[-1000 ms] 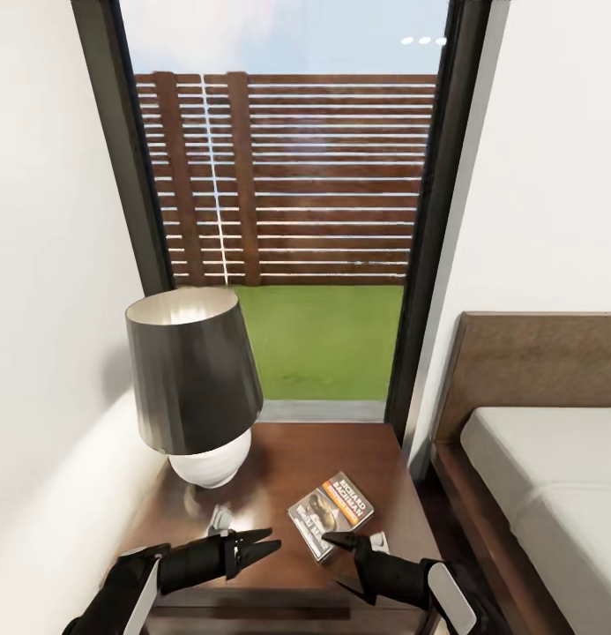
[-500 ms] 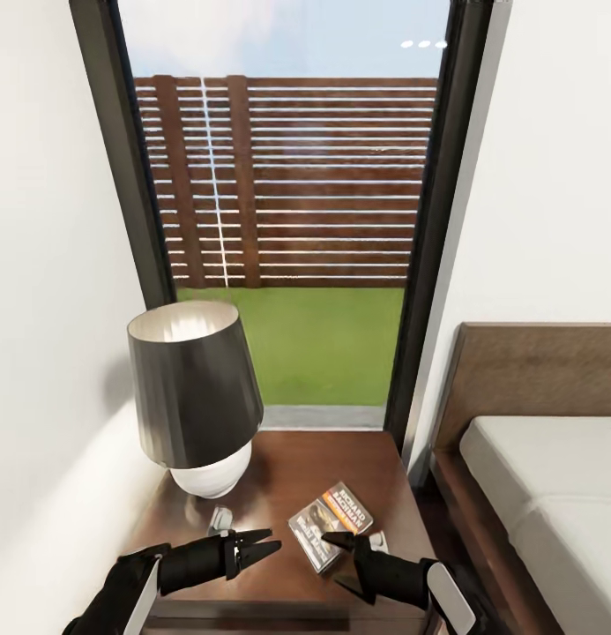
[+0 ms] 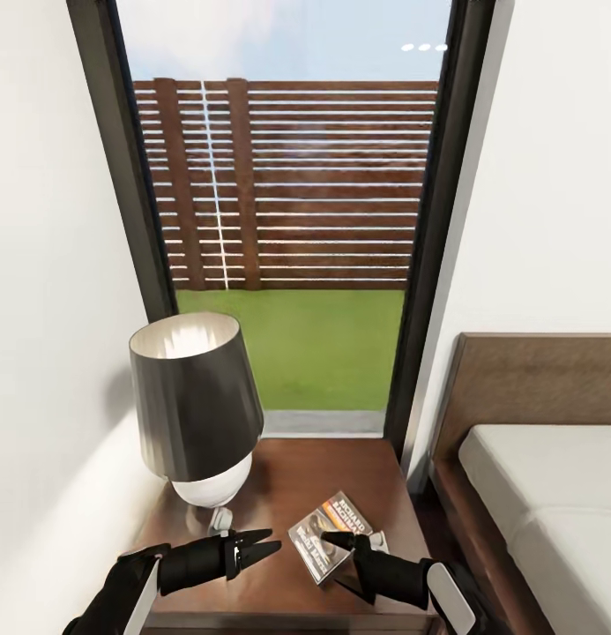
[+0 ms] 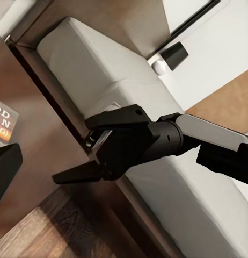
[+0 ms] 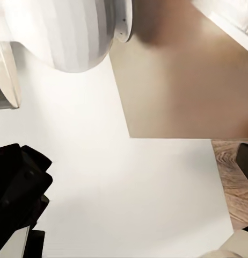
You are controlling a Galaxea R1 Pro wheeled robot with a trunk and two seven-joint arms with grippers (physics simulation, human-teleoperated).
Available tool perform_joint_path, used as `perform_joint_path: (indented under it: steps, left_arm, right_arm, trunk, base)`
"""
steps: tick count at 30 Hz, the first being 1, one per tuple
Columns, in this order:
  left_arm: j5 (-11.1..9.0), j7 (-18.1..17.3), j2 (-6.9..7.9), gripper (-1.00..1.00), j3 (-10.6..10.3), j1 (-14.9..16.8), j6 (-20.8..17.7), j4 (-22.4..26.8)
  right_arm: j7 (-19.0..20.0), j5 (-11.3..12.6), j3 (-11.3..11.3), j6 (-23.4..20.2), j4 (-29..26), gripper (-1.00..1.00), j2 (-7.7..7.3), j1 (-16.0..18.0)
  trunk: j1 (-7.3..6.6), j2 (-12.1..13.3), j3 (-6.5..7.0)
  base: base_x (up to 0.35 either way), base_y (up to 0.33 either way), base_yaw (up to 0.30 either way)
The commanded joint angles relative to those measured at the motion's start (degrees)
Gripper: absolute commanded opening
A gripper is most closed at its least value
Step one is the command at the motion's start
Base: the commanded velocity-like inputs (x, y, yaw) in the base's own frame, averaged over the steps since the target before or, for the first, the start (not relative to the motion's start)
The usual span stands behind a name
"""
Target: In the bedroom, move the book from the bed onto either nightstand, and place the two sandals side by side next to the bed.
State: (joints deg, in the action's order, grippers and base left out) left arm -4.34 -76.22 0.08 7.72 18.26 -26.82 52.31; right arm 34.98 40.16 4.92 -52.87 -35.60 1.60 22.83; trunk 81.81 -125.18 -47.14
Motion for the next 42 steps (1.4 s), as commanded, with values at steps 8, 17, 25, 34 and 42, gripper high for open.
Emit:
perform_joint_path:
  steps: [8,17,25,34,42]
  left_arm:
    - [-0.06,-0.16,0.01,1.00,0.01,0.02,-0.60,-0.01]
    - [-0.05,-0.16,0.01,1.00,0.01,0.02,-0.60,-0.01]
    - [-0.05,-0.16,0.01,1.00,0.01,0.02,-0.60,-0.02]
    - [-0.08,-0.16,0.01,1.00,0.01,0.02,-0.60,-0.02]
    - [-0.10,-0.16,0.01,1.00,0.01,0.02,-0.59,-0.02]
  right_arm:
    - [0.29,-0.33,0.35,-0.31,-0.01,1.00,0.07,0.03]
    - [0.35,-0.35,0.35,-0.31,-0.08,1.00,0.07,0.02]
    - [0.35,-0.35,0.42,-0.31,-0.19,1.00,0.03,0.02]
    - [0.35,-0.29,0.46,-0.31,-0.26,1.00,0.03,0.03]
    - [0.35,-0.27,0.52,-0.31,-0.20,1.00,0.03,0.02]
  trunk:
    - [-1.77,3.20,1.38]
    - [-3.75,6.81,3.00]
    - [-5.51,10.02,4.44]
    - [-7.48,13.63,6.05]
    - [-9.24,16.84,7.49]
  base:
    - [0.000,0.000,0.000]
    - [0.000,0.000,0.000]
    - [0.000,0.000,0.000]
    - [0.000,0.000,0.000]
    - [0.000,0.000,0.000]
